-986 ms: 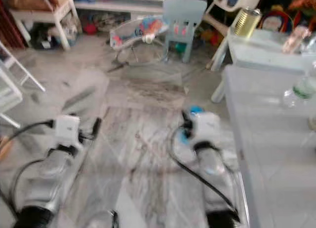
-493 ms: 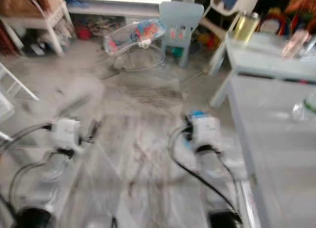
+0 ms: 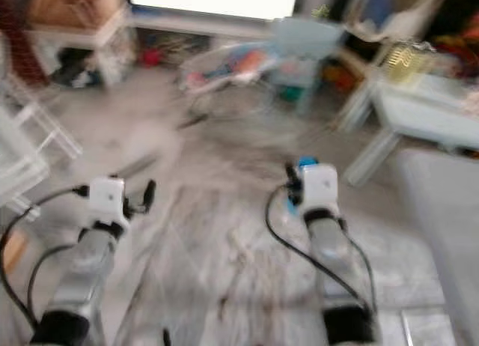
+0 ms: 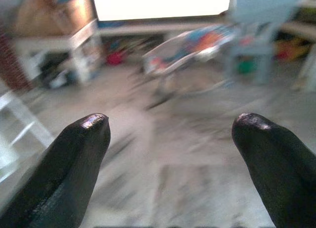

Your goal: Restocking fridge

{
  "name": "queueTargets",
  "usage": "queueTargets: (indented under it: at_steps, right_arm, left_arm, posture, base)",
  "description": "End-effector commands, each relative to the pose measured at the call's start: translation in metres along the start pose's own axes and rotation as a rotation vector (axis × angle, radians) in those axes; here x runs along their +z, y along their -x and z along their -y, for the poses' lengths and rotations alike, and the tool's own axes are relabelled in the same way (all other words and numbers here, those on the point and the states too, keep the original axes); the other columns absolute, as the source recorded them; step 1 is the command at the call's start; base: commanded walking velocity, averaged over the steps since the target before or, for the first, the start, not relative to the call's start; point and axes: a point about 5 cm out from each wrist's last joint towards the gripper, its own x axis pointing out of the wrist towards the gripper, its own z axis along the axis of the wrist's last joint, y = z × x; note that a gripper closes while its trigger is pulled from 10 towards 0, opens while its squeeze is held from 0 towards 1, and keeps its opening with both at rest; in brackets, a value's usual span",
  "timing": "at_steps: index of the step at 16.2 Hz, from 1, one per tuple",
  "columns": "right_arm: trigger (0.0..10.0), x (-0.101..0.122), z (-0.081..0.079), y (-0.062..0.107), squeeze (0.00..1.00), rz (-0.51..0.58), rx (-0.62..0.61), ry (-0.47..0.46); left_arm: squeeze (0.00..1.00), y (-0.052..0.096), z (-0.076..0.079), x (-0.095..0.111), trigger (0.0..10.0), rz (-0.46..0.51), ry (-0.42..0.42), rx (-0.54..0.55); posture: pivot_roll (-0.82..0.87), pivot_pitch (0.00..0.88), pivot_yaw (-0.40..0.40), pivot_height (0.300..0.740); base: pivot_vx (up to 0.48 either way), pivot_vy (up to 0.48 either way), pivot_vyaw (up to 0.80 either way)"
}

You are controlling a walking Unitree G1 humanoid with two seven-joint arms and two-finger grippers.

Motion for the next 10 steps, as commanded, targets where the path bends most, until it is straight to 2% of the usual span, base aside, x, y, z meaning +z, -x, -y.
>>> queueTargets:
  at_steps: [1,4,6,7,9,10]
  right_arm:
    - [10.0,0.006,0.000,-0.002,0.00,0.033,0.014,-0.006]
    - [10.0,0.006,-0.003,-0.002,0.00,0.044,0.012,-0.018]
    - [10.0,0.006,0.001,-0.001,0.00,0.048,-0.027,-0.027]
    - [10.0,0.004,0.004,0.000,0.00,0.046,-0.058,-0.036]
    - [10.0,0.001,0.007,0.006,0.00,0.038,-0.082,-0.046]
    - [10.0,0.000,0.007,0.008,0.00,0.037,-0.085,-0.026]
  left_arm:
    - [0.00,0.001,0.000,-0.002,10.0,-0.011,-0.006,0.009]
    - [0.00,-0.001,-0.002,-0.003,10.0,-0.020,-0.016,0.021]
    - [0.00,-0.005,-0.002,0.001,10.0,-0.010,-0.021,0.003]
    - [0.00,-0.007,0.005,-0.006,10.0,-0.077,-0.014,-0.009]
    - [0.00,-0.005,0.014,-0.007,10.0,-0.067,-0.004,-0.101]
    - [0.00,-0.004,0.012,-0.008,10.0,-0.076,-0.002,-0.085]
  posture:
    - [0.06,0.067,-0.082,0.740]
    - [0.05,0.062,-0.056,0.740]
    - [0.04,0.058,-0.026,0.740]
    - [0.04,0.058,-0.018,0.740]
    - [0.02,0.063,-0.007,0.740]
    - [0.02,0.063,-0.007,0.740]
  base:
    - [0.000,0.000,0.79]
    - [0.000,0.000,0.79]
    - [0.000,0.000,0.00]
    - [0.000,0.000,0.00]
    - [0.000,0.000,0.00]
    - [0.000,0.000,0.00]
